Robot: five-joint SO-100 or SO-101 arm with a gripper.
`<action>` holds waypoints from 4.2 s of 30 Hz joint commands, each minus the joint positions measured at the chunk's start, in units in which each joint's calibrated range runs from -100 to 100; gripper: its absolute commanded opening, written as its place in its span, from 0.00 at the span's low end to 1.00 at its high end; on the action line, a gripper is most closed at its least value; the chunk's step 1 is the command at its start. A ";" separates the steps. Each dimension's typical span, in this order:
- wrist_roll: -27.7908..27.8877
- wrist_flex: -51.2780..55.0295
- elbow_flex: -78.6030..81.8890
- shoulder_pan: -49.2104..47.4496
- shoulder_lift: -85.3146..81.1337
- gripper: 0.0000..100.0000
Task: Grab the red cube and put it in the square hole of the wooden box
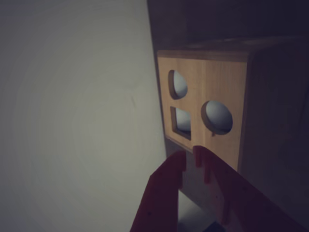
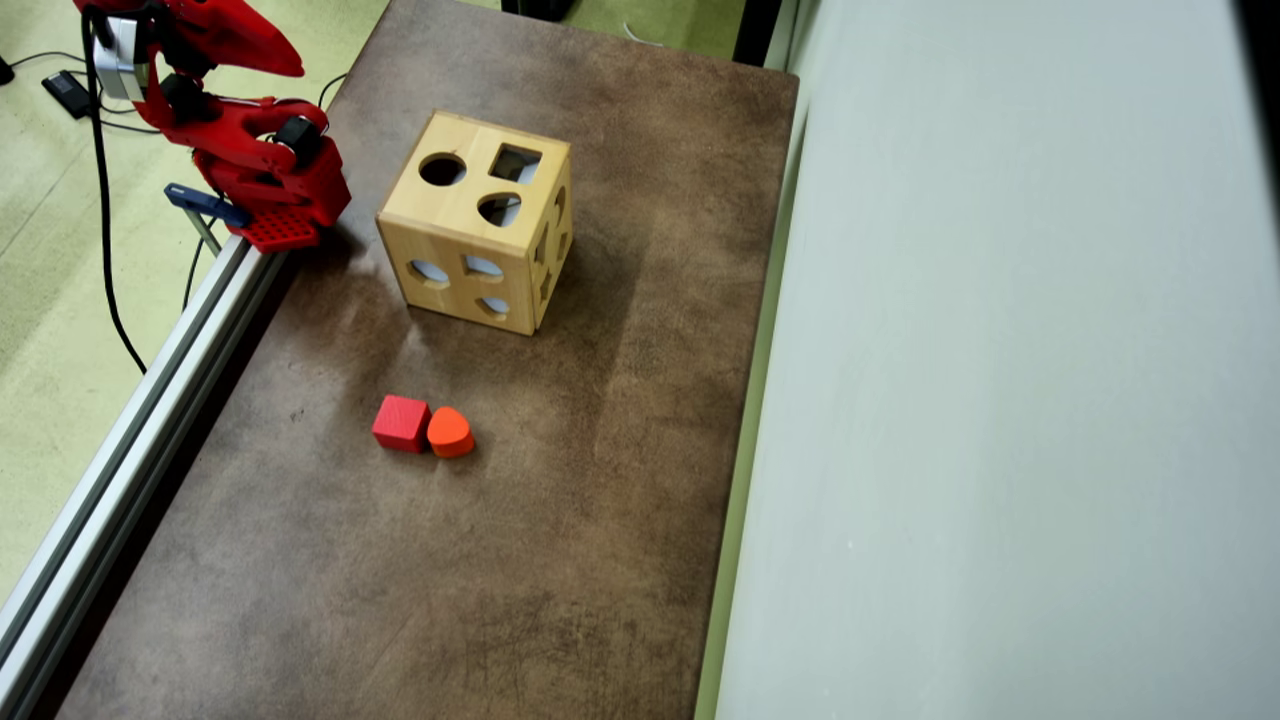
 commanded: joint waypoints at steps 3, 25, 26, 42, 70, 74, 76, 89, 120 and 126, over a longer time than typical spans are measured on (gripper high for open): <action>0.29 -8.11 -7.21 3.46 25.10 0.04; -0.15 -26.12 -20.63 23.44 86.59 0.04; -0.15 -25.88 -20.63 23.44 88.03 0.04; -0.15 -24.19 -20.63 24.85 89.56 0.04; -3.91 -20.65 -23.67 29.98 89.05 0.49; -11.97 -20.65 -23.22 30.50 89.14 0.53; -16.61 -20.65 -23.22 30.50 89.22 0.53; -26.76 -20.57 -23.13 30.42 93.21 0.53; -26.67 -20.73 -35.48 27.45 116.82 0.53; -26.67 -20.65 -35.48 27.82 116.40 0.53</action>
